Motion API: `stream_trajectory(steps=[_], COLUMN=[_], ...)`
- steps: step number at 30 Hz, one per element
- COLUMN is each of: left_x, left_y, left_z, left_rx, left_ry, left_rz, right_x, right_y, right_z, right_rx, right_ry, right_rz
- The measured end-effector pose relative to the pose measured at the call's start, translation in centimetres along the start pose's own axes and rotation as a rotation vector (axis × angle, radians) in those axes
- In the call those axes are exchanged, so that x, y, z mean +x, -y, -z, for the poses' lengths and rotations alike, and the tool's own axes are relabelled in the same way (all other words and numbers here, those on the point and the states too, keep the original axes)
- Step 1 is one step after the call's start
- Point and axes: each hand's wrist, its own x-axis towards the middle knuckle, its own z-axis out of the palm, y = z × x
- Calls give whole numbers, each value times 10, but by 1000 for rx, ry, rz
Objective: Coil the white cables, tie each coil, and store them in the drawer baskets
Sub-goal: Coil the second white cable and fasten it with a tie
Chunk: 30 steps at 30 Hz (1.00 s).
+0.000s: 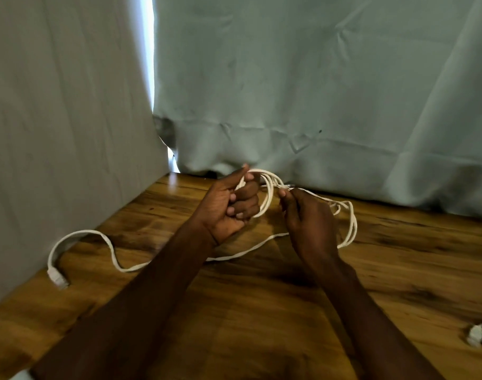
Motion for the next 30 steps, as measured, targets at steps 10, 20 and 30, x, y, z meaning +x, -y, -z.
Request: stream_trajectory(steps=[10,20,30], left_x=[2,-5,-3], left_y=[-7,15,17], left_z=[9,8,-12], left_rx=[315,1047,460], left_ry=[-267,-205,-108], left_rz=[-285,-14,109], right_x=[-23,3,12], right_y=[27,18,8], right_z=[-17,17,15], right_rx=[-129,132,693], right_ry=[396,151,187], right_rz=[364,211,-53])
